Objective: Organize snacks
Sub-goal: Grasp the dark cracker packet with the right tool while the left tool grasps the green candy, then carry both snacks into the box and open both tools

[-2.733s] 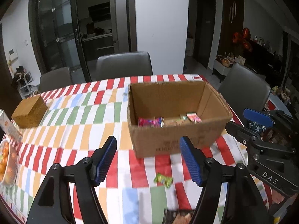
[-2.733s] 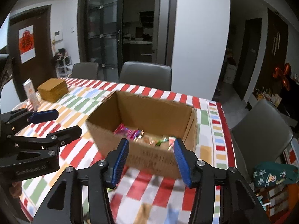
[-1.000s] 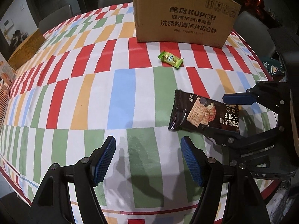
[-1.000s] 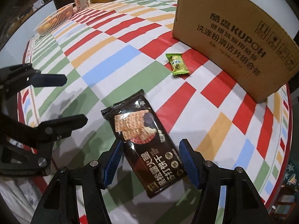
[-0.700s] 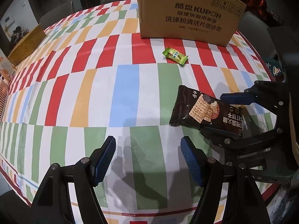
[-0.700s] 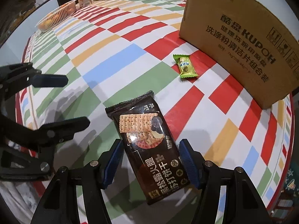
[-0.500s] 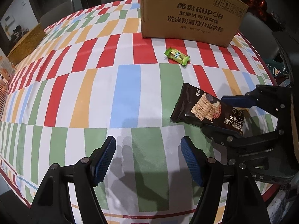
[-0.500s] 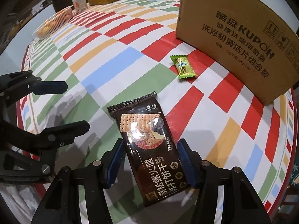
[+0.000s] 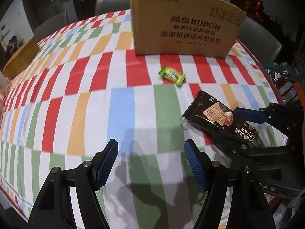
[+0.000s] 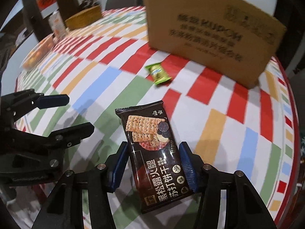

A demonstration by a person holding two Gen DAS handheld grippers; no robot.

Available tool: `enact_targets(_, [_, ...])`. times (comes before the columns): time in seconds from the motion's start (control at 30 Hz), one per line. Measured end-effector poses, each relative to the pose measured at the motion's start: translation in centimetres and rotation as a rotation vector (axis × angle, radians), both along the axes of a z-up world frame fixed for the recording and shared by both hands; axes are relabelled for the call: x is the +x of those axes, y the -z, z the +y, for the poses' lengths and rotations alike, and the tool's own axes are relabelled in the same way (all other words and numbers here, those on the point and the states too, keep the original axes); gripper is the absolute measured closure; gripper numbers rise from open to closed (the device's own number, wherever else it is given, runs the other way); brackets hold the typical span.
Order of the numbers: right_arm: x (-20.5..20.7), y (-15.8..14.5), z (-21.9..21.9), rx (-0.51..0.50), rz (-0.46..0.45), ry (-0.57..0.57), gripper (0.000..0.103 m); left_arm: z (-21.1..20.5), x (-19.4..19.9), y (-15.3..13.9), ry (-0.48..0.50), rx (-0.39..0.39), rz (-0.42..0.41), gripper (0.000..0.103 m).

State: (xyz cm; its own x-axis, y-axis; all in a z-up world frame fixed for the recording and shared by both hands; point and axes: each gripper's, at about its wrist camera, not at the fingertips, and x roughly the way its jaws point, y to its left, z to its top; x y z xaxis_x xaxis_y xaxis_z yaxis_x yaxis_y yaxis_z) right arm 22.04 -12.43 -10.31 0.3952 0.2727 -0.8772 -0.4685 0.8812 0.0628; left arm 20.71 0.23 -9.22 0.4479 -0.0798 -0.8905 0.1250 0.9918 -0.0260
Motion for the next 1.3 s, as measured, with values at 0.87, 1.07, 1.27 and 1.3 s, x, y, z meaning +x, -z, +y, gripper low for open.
enact_targets(0.87, [5.9,-1.8,-4.7,0.071,-0.128,0.362,0.048,-2.4,11.3,2.3,0.023,-0.129,-0.031,0.046])
enact_targets(1.07, [6.3,-1.3,-4.9,0.074,-0.12,0.366,0.048,-3.1,11.7,2.8,0.027,-0.129,-0.033,0.064])
enact_targets(1.27, [6.3,-1.2,-4.9,0.086,-0.114,0.367,0.048,-3.3,11.4,2.8,0.049,-0.137,-0.034,0.087])
enact_targets(1.3, [6.3,-1.3,-4.9,0.088,-0.114,0.366,0.048,-3.4,11.3,2.7,0.052,-0.133,-0.04,0.087])
